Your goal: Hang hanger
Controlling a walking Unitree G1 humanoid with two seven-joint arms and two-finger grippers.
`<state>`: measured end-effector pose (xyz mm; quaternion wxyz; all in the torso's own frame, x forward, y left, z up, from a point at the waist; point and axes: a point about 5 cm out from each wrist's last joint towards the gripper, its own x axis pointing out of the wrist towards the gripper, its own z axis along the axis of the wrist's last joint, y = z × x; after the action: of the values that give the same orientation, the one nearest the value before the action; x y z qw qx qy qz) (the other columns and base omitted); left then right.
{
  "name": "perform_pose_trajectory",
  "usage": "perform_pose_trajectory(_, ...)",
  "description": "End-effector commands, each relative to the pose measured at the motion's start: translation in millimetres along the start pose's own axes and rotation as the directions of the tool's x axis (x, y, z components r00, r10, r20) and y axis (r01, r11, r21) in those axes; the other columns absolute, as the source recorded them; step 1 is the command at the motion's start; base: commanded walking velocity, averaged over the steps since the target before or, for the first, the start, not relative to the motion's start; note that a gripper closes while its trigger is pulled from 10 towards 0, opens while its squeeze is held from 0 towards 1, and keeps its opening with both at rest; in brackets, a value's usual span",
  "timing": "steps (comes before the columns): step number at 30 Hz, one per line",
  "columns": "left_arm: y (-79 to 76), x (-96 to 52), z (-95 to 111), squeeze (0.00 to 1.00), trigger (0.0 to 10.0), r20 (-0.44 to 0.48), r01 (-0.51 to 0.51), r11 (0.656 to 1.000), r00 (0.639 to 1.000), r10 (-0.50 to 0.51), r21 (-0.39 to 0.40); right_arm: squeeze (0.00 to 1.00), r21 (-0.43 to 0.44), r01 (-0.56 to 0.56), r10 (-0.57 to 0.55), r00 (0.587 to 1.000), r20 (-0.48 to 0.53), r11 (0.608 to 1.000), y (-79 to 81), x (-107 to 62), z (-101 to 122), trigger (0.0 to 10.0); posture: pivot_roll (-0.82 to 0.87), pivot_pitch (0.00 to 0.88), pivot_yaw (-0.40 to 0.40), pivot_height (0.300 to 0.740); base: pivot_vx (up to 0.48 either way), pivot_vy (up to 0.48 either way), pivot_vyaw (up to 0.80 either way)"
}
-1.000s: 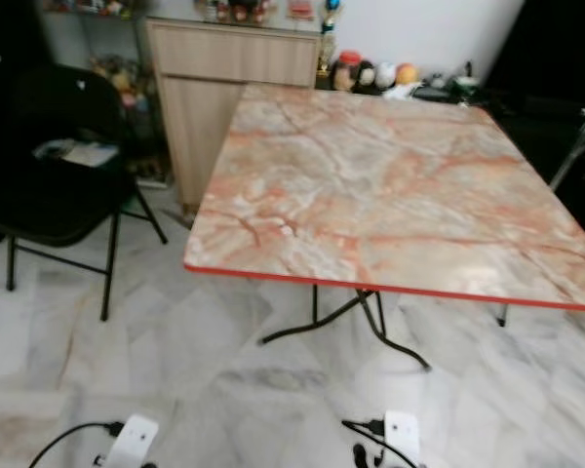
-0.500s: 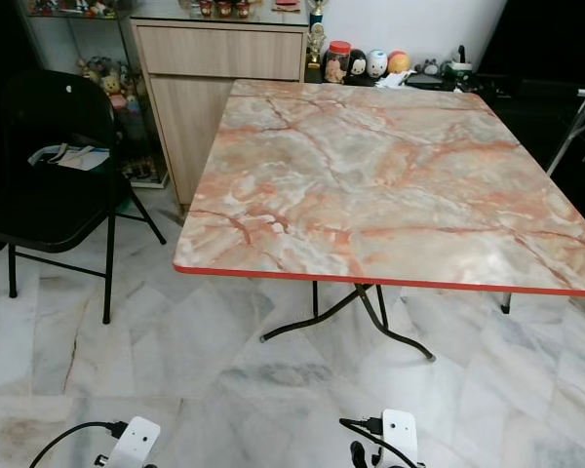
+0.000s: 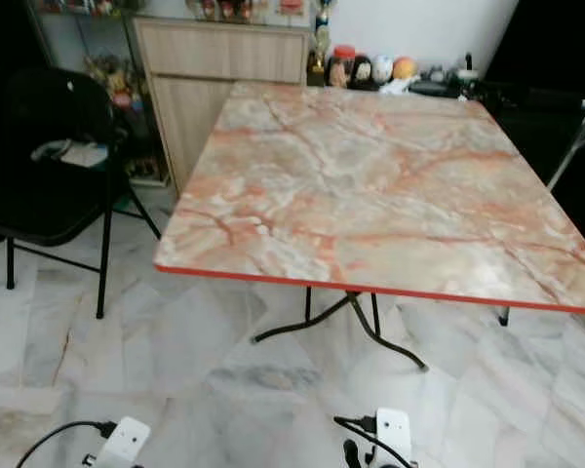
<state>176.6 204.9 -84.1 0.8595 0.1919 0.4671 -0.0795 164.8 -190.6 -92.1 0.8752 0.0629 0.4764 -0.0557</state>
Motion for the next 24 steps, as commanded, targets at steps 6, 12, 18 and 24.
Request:
perform_pose_trajectory(6, -5.5, 0.2, -0.4, 0.0, 10.0, -0.007, 0.023, 1.0, 1.0, -0.023, 0.011, 0.0, -0.002, 0.014, -0.014, 1.0, 0.001, 1.0, -1.6, -0.1, 0.4, 10.0, 0.02, 0.0, -0.058, 0.74, 0.0, -0.321, -0.46)
perform_pose_trajectory(12, -5.9, 0.2, -0.8, 0.0, 10.0, -0.009, 0.022, 1.0, 1.0, -0.021, 0.015, 0.0, -0.008, 0.007, -0.007, 1.0, 0.003, 1.0, -0.8, -0.2, -0.3, 10.0, 0.02, 0.0, -0.062, 0.74, 0.0, -0.321, -0.57)
perform_pose_trajectory(18, -6.6, 0.3, -0.9, 0.0, 10.0, -0.012, 0.028, 0.999, 1.0, -0.027, 0.023, 0.0, -0.018, 0.0, 0.0, 1.0, 0.007, 1.0, 0.6, -0.1, -0.2, 10.0, 0.01, 0.0, -0.063, 0.74, 0.0, -0.321, 0.0)
perform_pose_trajectory(24, -6.2, 0.2, -1.3, 0.0, 10.0, -0.017, 0.028, 0.999, 0.999, -0.028, 0.028, 0.0, -0.023, -0.006, 0.006, 1.0, 0.009, 1.0, 1.6, -0.1, -0.2, 10.0, 0.01, 0.0, -0.06, 0.74, 0.0, -0.314, 0.0)
